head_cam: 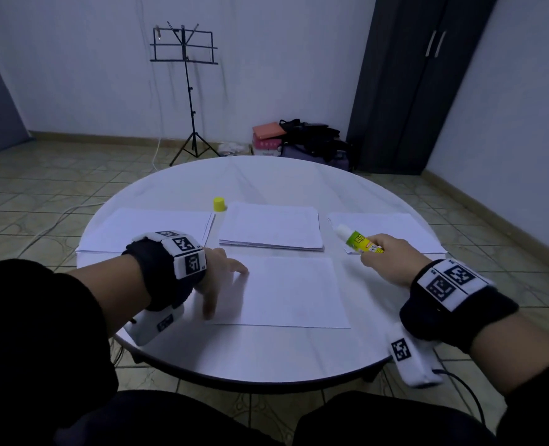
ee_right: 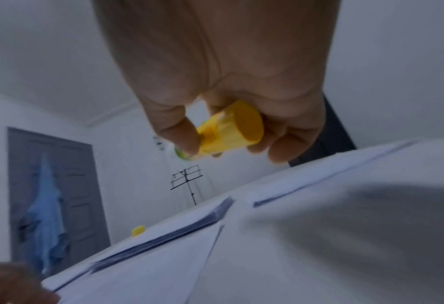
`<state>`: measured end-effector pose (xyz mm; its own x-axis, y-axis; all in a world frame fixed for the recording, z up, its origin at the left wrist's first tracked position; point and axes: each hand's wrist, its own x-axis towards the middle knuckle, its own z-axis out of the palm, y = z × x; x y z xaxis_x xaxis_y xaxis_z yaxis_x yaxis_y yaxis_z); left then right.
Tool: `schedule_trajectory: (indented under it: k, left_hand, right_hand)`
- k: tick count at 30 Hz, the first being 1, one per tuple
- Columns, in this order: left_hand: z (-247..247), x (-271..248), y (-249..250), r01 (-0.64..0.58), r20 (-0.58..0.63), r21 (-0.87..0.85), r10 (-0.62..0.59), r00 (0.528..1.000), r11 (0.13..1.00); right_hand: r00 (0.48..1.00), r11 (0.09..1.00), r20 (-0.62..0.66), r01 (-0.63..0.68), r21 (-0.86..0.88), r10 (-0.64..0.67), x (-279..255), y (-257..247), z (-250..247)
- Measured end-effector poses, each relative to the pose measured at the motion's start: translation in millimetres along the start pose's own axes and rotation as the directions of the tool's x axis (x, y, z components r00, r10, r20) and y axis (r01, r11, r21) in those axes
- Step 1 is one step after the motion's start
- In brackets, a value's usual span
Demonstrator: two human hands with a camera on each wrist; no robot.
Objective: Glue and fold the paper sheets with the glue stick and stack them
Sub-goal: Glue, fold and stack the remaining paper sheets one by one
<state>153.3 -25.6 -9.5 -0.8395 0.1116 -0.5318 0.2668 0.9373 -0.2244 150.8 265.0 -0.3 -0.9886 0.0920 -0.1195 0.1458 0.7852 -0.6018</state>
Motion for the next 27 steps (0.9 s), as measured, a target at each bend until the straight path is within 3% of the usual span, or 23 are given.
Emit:
schedule_trajectory:
  k: [6, 13, 18, 24, 27]
  left_hand:
    - [-8, 8, 8, -0.008, 0.021, 0.022, 0.008, 1.0, 1.0]
    - [-5, 12, 5, -0.013, 0.05, -0.112, 0.019, 0.999, 0.994]
    - [-6, 7, 2, 0.002, 0.05, -0.178, 0.007, 0.999, 0.984]
    - [-1, 3, 0, -0.021, -0.001, -0.275, 0.021, 1.0, 0.961]
    - [6, 0, -4, -0.058, -0.072, -0.323, 0.036, 0.997, 0.945]
  right_hand:
    - [0.995, 0.986, -0.072, -0.052, 0.159, 0.064, 27, 11, 3]
    - [0.985, 0.984, 0.001, -0.171, -0.043, 0.171, 37, 11, 3]
    - [0.982, 0.981, 0.014, -0.19, -0.052, 0.19, 36, 10, 3]
    - [0.951, 0.948, 0.028, -0.309, 0.072, 0.307, 24, 12, 8]
    - [0.942, 0.94, 0.052, -0.326, -0.106, 0.332, 8, 3, 6]
